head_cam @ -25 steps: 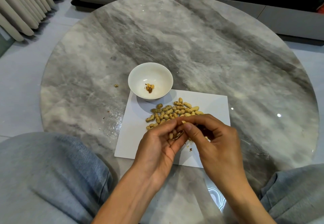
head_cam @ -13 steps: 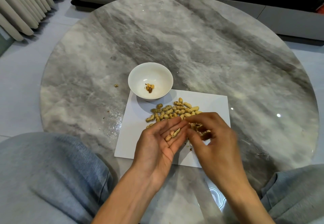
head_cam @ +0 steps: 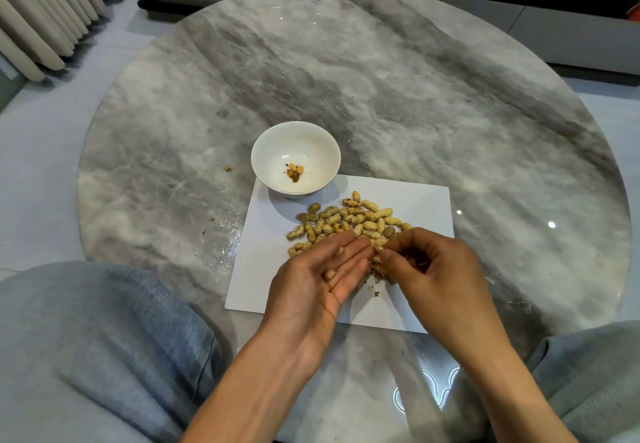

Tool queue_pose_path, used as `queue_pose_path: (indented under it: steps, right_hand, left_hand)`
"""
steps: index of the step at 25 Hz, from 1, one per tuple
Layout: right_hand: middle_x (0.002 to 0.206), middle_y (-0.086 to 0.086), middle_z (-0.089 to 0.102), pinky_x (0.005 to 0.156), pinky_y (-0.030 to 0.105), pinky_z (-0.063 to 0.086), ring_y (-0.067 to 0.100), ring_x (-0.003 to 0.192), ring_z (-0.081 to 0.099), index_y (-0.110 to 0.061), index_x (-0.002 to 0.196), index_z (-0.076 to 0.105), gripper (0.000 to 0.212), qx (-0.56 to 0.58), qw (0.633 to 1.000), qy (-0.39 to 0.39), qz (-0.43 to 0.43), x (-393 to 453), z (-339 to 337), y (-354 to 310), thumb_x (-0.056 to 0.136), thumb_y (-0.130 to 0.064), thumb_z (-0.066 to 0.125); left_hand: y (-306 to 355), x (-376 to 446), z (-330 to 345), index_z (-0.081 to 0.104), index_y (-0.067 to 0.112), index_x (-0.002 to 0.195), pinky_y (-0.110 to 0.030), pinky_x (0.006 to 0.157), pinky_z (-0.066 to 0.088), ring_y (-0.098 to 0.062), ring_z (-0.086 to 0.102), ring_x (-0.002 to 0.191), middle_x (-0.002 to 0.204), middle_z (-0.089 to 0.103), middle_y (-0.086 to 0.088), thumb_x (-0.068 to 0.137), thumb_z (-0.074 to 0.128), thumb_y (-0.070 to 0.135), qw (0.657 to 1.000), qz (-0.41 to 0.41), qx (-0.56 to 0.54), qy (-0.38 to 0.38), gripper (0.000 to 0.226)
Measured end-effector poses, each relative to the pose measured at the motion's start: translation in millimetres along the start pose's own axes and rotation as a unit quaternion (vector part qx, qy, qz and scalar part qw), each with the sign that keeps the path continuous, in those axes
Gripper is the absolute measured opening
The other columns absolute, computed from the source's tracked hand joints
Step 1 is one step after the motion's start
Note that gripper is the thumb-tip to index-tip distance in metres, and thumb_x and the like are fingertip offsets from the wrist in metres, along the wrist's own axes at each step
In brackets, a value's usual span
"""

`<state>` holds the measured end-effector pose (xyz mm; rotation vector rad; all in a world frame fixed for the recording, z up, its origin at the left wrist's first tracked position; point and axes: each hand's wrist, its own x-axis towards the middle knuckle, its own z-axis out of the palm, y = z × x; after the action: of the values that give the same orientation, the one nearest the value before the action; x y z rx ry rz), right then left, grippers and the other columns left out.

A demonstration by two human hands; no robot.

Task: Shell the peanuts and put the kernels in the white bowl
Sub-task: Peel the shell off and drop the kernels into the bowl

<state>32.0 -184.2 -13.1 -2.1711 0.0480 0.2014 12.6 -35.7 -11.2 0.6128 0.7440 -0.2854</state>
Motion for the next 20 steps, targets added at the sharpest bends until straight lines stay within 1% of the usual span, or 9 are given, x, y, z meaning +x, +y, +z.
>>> queue_pose_path:
  steps: [2,4,7,9,11,13,15,18,20]
  right_hand:
    - [0.064,-0.006,0.067,0.059,0.032,0.050,0.012,0.058,0.060,-0.023,0.074,0.070,0.014,-0.033,0.999,0.034,0.012,-1,3,0,0.086,-0.016,0.074]
    - [0.070,-0.012,0.068,0.059,0.026,0.047,0.006,0.063,0.061,-0.024,0.081,0.071,0.006,-0.064,0.996,0.068,0.012,-1,3,0,0.086,-0.021,0.074]
    - [0.078,-0.016,0.068,0.061,0.027,0.045,0.004,0.065,0.060,-0.026,0.085,0.070,0.004,-0.094,0.990,0.101,0.011,-4,5,-3,0.088,-0.028,0.072]
    - [0.073,-0.017,0.067,0.059,0.024,0.043,0.005,0.063,0.059,-0.027,0.080,0.069,0.008,-0.052,0.995,0.090,0.013,-7,9,-6,0.088,-0.025,0.071]
    - [0.072,-0.017,0.066,0.055,0.017,0.040,0.005,0.059,0.057,-0.026,0.076,0.069,0.012,0.016,0.998,0.056,0.023,-10,15,-9,0.087,-0.021,0.071]
    - [0.072,-0.015,0.068,0.055,0.016,0.041,0.004,0.056,0.055,-0.025,0.077,0.071,0.014,0.076,0.996,0.027,0.033,-12,19,-13,0.088,-0.018,0.071]
    - [0.071,-0.012,0.068,0.055,0.017,0.044,0.003,0.054,0.055,-0.025,0.077,0.072,0.015,0.118,0.992,0.020,0.034,-13,20,-15,0.089,-0.015,0.071]
    - [0.070,-0.011,0.067,0.055,0.021,0.045,0.005,0.053,0.053,-0.025,0.079,0.071,0.015,0.146,0.988,0.039,0.029,-13,18,-14,0.089,-0.014,0.069]
    - [0.073,-0.012,0.067,0.056,0.020,0.043,0.005,0.053,0.051,-0.026,0.082,0.072,0.013,0.133,0.990,0.043,0.009,-13,16,-11,0.089,-0.014,0.070]
  left_hand:
    - [-2,1,-1,0.064,-0.005,0.112,-0.028,0.081,0.060,-0.025,0.075,0.094,0.101,0.075,-0.021,0.099,0.049,0.000,1.000,0.017,0.016,0.015,0.021]
    - [-4,2,-1,0.066,-0.004,0.107,-0.024,0.072,0.061,-0.024,0.076,0.085,0.094,0.076,-0.020,0.098,0.052,0.000,0.999,0.031,0.032,0.029,0.018]
    - [-6,0,1,0.069,-0.003,0.099,-0.021,0.063,0.060,-0.020,0.075,0.073,0.083,0.076,-0.016,0.096,0.056,0.005,0.996,0.047,0.056,0.042,0.015]
    - [-7,0,2,0.070,-0.002,0.095,-0.020,0.060,0.059,-0.018,0.074,0.066,0.077,0.075,-0.015,0.094,0.059,0.007,0.996,0.058,0.054,0.048,0.014]
    - [-7,0,3,0.070,-0.002,0.092,-0.019,0.058,0.058,-0.016,0.072,0.062,0.074,0.074,-0.014,0.090,0.063,0.009,0.995,0.066,0.053,0.053,0.013]
    - [-8,1,2,0.071,0.000,0.089,-0.017,0.056,0.057,-0.013,0.069,0.059,0.071,0.072,-0.011,0.083,0.069,0.015,0.994,0.071,0.062,0.058,0.016]
    - [-8,2,1,0.072,0.000,0.089,-0.017,0.056,0.056,-0.013,0.068,0.060,0.072,0.072,-0.011,0.078,0.072,0.020,0.994,0.067,0.068,0.058,0.023]
    - [-7,2,0,0.070,-0.005,0.100,-0.022,0.066,0.061,-0.019,0.075,0.077,0.090,0.076,-0.017,0.092,0.063,0.022,0.997,0.039,0.036,0.057,0.029]
    - [-4,1,1,0.066,-0.009,0.107,-0.027,0.076,0.061,-0.025,0.076,0.088,0.100,0.074,-0.023,0.100,0.054,0.025,0.999,0.009,-0.005,0.047,0.037]
